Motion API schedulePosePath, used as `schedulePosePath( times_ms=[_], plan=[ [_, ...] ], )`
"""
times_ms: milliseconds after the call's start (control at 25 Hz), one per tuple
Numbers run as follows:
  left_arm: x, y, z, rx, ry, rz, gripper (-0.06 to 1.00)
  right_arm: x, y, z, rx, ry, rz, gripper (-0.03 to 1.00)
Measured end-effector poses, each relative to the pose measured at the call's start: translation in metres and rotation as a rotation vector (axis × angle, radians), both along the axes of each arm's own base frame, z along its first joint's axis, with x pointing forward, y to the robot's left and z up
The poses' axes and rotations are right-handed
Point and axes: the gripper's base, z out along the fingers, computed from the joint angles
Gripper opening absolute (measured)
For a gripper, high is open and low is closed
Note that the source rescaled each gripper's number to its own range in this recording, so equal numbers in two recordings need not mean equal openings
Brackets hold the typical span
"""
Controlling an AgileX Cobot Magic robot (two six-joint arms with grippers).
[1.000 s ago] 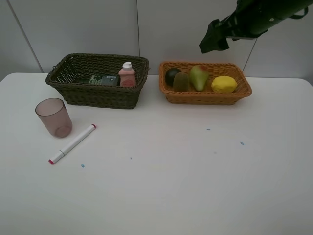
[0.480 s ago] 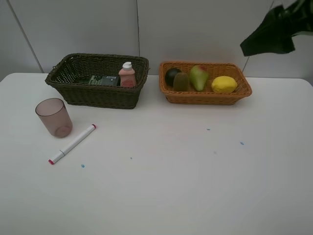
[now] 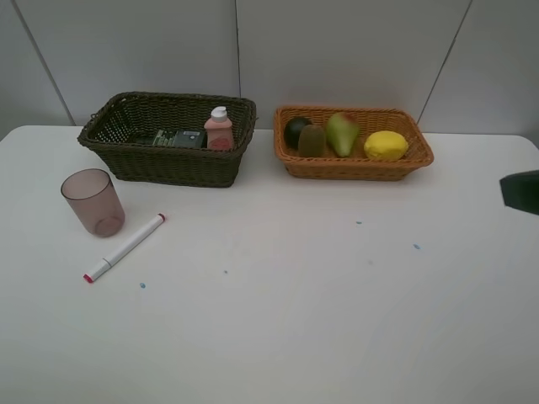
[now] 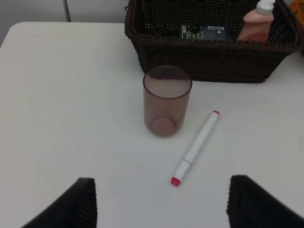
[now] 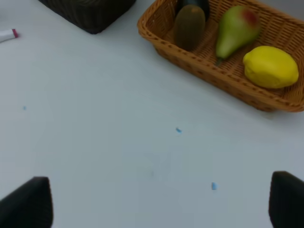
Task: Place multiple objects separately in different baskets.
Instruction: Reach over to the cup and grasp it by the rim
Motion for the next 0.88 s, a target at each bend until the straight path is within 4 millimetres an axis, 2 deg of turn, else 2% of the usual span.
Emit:
schedulePosePath(
  times_ms=[160,320,880],
  plan=[
    [0.0,0.0,0.0,0.0,0.0,0.0,0.74,-0.024,-0.01,-0.005,0.006,-0.009,-0.051,1.0],
    [0.0,0.0,0.0,0.0,0.0,0.0,0.74,-0.04,-0.019,-0.011,-0.005,-0.016,-0.108,1.0],
    [0.0,0.0,0.0,0.0,0.0,0.0,0.74,-0.061,-0.034,-0.041,0.013,-0.023,-0.241,1.0]
  ],
)
